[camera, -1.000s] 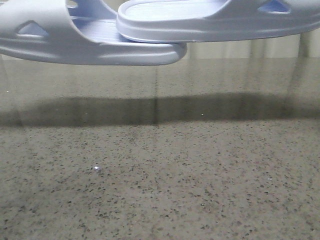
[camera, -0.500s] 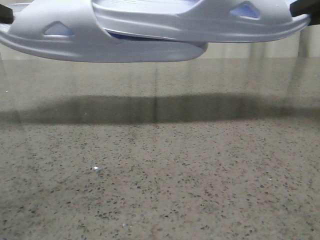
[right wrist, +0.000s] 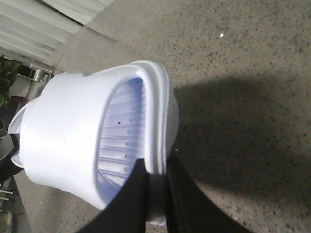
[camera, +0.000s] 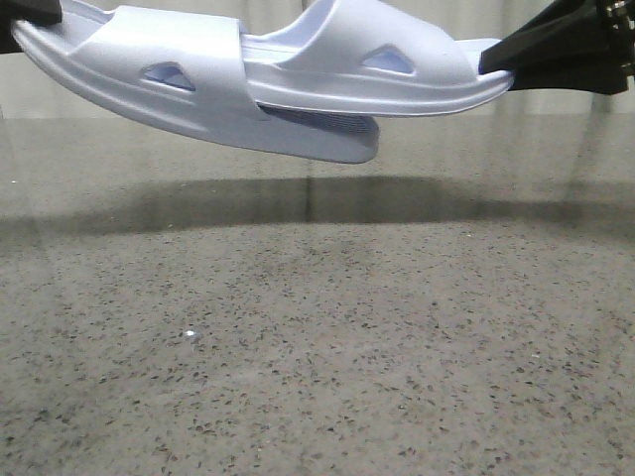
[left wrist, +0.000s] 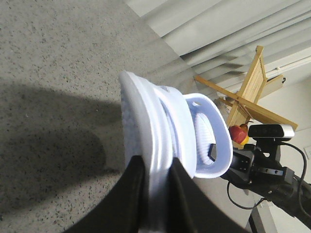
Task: Insert blue slippers together front up
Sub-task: 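Bring the held slippers together, right slipper stacked over the left one, then lower the stacked slippers onto the table and open both grippers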
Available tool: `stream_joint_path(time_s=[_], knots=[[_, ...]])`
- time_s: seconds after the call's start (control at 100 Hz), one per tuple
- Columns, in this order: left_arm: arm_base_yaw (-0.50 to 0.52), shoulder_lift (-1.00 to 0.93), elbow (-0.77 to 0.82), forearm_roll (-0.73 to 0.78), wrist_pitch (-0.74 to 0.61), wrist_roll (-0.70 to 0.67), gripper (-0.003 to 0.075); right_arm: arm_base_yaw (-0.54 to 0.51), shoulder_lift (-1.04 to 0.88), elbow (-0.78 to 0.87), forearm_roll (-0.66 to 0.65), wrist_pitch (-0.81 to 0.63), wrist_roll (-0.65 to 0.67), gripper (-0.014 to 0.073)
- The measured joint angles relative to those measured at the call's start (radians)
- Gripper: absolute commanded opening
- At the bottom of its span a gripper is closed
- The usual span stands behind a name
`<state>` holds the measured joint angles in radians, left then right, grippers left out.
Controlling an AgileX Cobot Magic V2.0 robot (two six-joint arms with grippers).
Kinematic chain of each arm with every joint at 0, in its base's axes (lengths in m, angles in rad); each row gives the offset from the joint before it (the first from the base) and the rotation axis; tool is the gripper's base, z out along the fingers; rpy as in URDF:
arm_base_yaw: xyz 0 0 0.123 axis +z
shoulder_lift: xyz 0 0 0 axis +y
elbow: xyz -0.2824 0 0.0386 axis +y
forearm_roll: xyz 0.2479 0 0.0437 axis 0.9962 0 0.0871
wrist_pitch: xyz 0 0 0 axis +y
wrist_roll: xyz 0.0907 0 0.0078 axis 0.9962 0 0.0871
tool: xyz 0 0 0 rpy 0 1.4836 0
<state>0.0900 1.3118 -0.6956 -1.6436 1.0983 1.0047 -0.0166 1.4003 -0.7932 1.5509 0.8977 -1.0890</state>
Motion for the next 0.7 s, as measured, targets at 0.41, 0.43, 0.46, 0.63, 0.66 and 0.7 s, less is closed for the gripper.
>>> stream_joint_path(time_s=[0.41, 0.43, 0.46, 0.63, 0.66, 0.7], knots=[[0.000, 0.000, 0.000, -0.007, -0.026, 0.001, 0.0015, 0.031, 0.035, -0.066, -0.041, -0.019, -0.005, 0.0004], [0.004, 0.000, 0.000, -0.005, -0.024, 0.001, 0.0015, 0.026, 0.035, -0.066, -0.045, -0.014, -0.005, 0.0028], [0.008, 0.000, 0.000, 0.003, -0.018, 0.001, 0.0015, 0.020, 0.035, -0.066, -0.055, -0.004, -0.005, 0.0059], [0.046, 0.000, 0.000, 0.031, 0.025, 0.001, 0.0015, -0.035, 0.035, -0.066, -0.090, 0.116, -0.005, 0.0143], [0.054, 0.000, 0.000, 0.037, 0.032, 0.001, 0.0015, -0.053, 0.035, -0.066, -0.092, 0.140, -0.005, 0.0143], [0.065, 0.000, 0.000, 0.048, 0.039, 0.001, 0.0015, -0.073, 0.035, -0.066, -0.095, 0.177, -0.005, 0.0143]])
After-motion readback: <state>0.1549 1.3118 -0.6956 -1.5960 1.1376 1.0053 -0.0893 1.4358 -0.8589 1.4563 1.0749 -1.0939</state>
